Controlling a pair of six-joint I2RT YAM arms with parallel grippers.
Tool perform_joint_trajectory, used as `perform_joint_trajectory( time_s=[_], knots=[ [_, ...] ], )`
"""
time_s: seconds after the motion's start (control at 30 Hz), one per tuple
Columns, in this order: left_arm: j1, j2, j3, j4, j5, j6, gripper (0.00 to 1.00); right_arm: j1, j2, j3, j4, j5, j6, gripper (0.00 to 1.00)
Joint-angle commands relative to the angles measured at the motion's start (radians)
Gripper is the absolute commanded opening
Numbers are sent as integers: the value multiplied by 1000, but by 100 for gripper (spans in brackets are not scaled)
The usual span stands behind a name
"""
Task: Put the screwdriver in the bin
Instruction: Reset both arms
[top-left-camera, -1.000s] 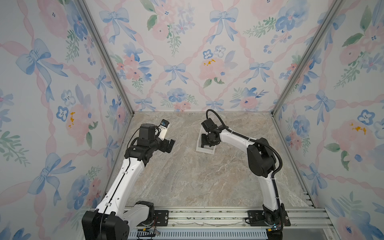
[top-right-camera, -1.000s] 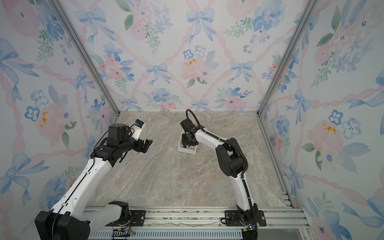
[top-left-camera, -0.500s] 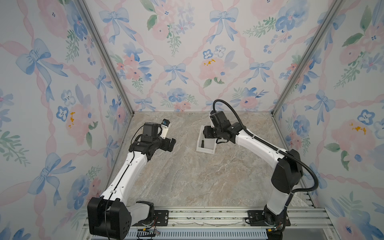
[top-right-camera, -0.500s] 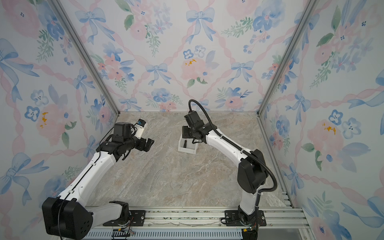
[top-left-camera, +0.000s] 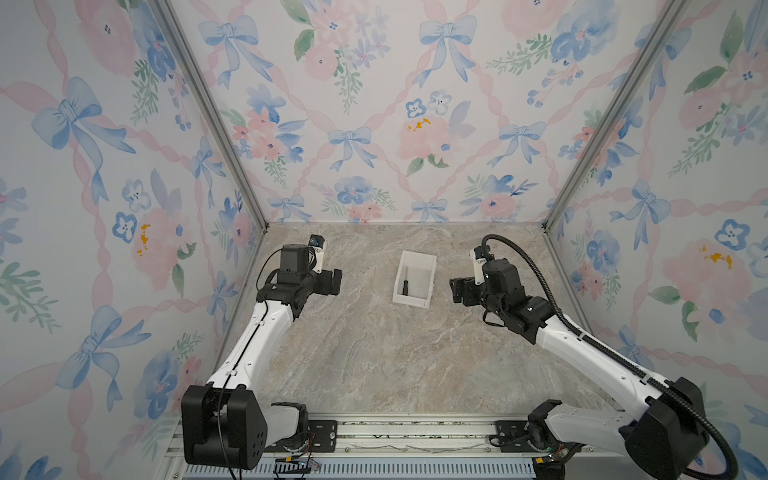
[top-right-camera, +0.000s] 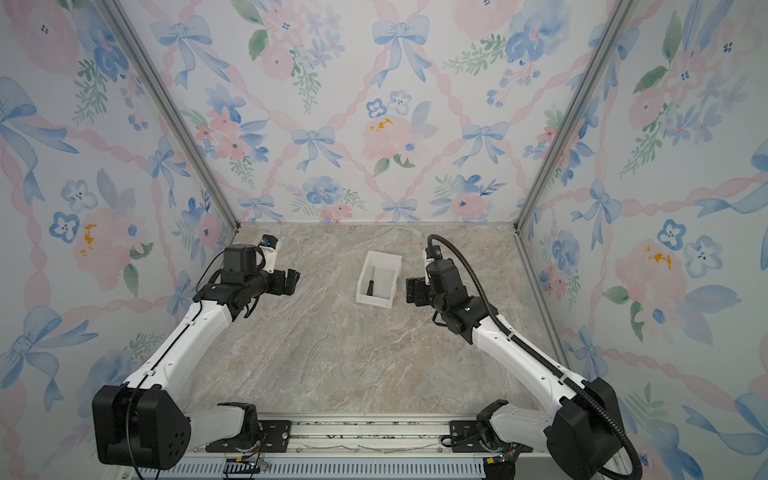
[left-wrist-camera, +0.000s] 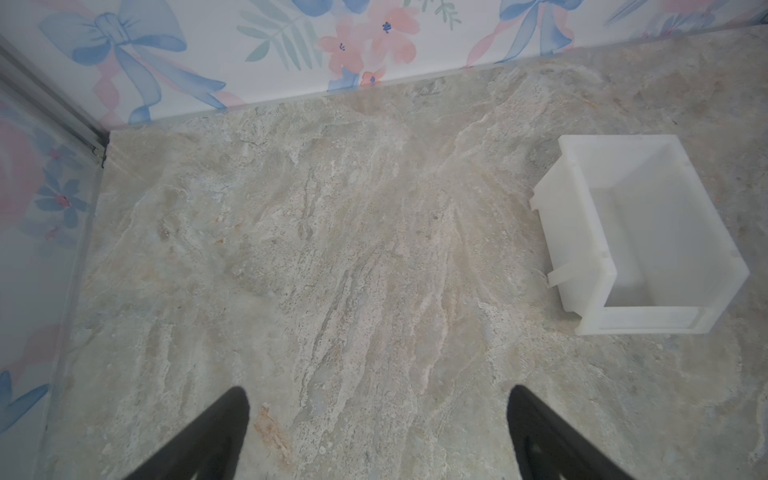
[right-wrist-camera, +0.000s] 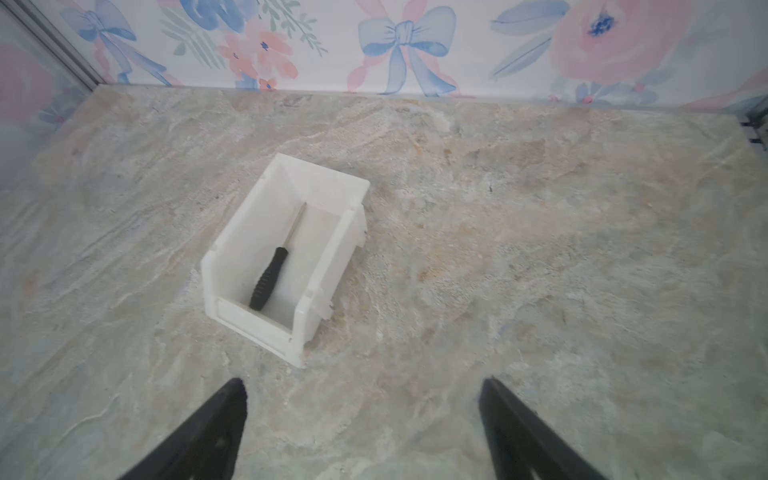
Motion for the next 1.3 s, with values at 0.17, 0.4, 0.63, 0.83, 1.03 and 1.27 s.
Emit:
perform_joint_trajectory(
  time_s=[0.17, 0.4, 0.63, 0.83, 1.03, 1.27],
  knots=[
    [22, -116, -252, 350, -43, 25, 98, -249, -88, -268, 414, 71, -103, 92],
    [50, -94, -413, 567, -39, -41, 98, -390, 52, -362, 654, 40, -151, 92],
    [67, 52, -490, 854, -102, -37, 98, -457, 43, -487, 806, 12, -210, 92],
    [75, 169, -585, 1146, -129, -62, 98, -516, 34, -587, 949, -18, -169, 92],
    [76, 267, -660, 1376, -160, -88, 98, -558, 181, -584, 1132, -91, -125, 92],
    [70, 330, -721, 1547, -136, -68, 98, -512, 360, -507, 1180, -189, -211, 99]
  ],
)
